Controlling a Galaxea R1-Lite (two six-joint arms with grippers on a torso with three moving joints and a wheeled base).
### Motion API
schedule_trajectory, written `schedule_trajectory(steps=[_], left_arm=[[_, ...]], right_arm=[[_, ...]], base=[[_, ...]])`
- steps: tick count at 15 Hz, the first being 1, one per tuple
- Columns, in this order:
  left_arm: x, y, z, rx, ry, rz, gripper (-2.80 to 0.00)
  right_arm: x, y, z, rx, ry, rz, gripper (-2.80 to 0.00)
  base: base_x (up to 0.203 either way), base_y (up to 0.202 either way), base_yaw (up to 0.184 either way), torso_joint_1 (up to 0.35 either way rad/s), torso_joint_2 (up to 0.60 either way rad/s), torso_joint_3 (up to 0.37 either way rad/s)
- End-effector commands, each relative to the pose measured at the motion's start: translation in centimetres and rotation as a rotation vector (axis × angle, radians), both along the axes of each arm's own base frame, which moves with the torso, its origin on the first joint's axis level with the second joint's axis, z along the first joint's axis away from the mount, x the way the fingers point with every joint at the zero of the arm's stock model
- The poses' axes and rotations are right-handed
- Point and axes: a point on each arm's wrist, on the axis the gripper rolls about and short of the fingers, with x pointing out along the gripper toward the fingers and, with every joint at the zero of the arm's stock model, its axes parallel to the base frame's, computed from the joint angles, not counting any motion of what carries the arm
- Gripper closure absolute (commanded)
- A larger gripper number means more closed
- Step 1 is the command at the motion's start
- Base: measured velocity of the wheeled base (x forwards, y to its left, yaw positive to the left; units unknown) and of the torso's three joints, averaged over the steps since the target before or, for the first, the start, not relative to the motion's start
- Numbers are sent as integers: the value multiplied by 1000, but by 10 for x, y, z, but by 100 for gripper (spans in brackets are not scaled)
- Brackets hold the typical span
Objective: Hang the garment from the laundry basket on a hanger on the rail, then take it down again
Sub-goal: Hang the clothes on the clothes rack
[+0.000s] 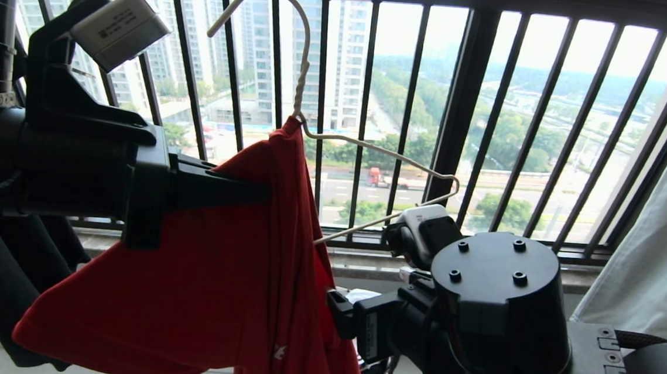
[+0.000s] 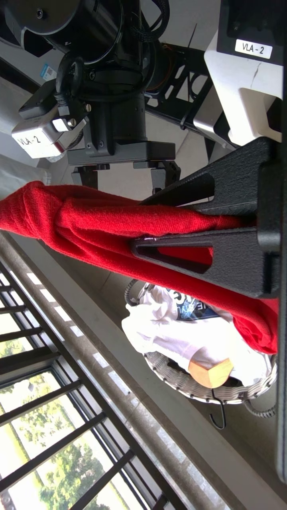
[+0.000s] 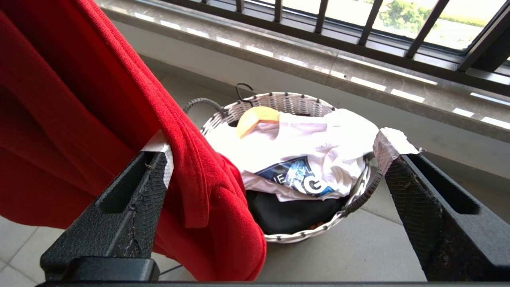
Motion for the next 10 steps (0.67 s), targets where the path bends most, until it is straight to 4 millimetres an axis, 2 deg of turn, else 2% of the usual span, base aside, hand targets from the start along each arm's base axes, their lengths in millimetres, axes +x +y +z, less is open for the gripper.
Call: schedule_trajectory(steps=[1,3,7,10], left_arm=[[1,0,-1,1,3,-1,0],[1,0,-1,1,3,-3,0],[0,0,0,0,2,-1,0],[-3,2,2,-5,-8,-1,0]], right_arm=[[1,1,-3,-10,1,-7,-280],[2,2,-5,-45,-14,-23,-280],[3,5,-22,-150,29,-24,-280],[6,7,-26,-159,38,-26,-280]], base=[[0,0,0,0,0,0],[0,0,0,0,0,0],[0,0,0,0,0,0],[0,0,0,0,0,0]])
